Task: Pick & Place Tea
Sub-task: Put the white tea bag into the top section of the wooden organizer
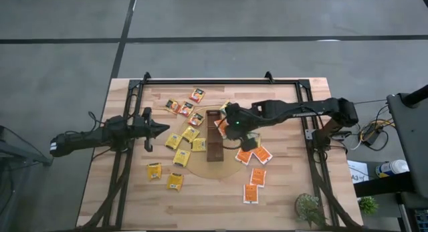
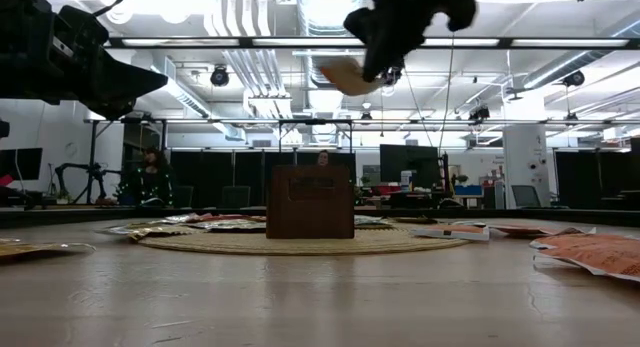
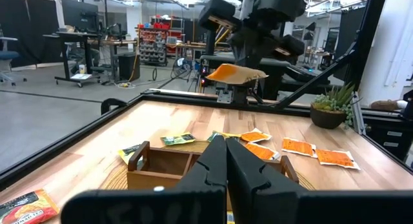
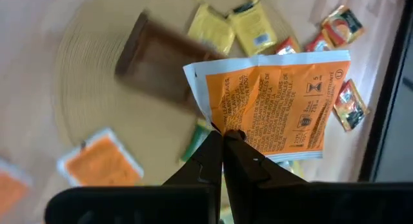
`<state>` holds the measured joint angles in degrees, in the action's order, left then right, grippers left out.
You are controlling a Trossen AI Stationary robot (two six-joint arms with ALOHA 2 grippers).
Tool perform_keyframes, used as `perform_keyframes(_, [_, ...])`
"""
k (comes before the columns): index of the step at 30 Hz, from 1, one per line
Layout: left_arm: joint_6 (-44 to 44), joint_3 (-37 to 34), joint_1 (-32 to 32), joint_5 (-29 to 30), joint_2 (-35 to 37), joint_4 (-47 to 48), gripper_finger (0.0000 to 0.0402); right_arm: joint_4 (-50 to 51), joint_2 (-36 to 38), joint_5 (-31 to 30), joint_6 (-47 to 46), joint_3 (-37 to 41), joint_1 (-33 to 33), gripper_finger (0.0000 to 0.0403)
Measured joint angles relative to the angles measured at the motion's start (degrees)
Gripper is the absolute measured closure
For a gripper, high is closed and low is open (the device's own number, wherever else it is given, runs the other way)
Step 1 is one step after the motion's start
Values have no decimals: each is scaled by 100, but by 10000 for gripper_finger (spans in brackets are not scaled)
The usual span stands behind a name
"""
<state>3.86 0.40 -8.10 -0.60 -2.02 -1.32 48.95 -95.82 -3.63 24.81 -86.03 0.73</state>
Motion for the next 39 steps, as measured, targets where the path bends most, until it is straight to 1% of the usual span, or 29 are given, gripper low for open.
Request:
perform_keyframes(2, [0, 0, 0, 0, 0, 0, 402, -209, -106, 250, -404, -100, -30, 394])
perform_keyframes(5, [1, 0, 0, 1, 1, 1, 402, -699, -204, 872, -1070, -182, -106, 394])
perform_keyframes(7, [0, 0, 0, 0, 2, 2, 402, -1113, -224, 1163, -1576, -182, -178, 394])
perform_keyframes(14, [0, 0, 0, 0, 0, 1, 402, -2255, -222, 1768, -3279, -185, -504, 394])
perform_keyframes(18, [0, 0, 0, 2, 2, 0, 402, -2777, -222, 2132, -3991, -166, -703, 394])
perform_keyframes(22, [0, 0, 0, 1, 1, 2, 402, -2983, -222, 2167, -4504, -74, -868, 394])
perform_keyframes(27, [0, 0, 0, 0, 0, 1, 402, -3452, -222, 2167, -5412, 229, -1081, 394])
perform_keyframes(32, [0, 0, 0, 1, 2, 2, 402, -4397, -222, 2167, -6567, 767, -1222, 394])
perform_keyframes(39, [0, 0, 0, 1, 2, 2, 402, -5875, -222, 2163, -7650, 1629, -1296, 394])
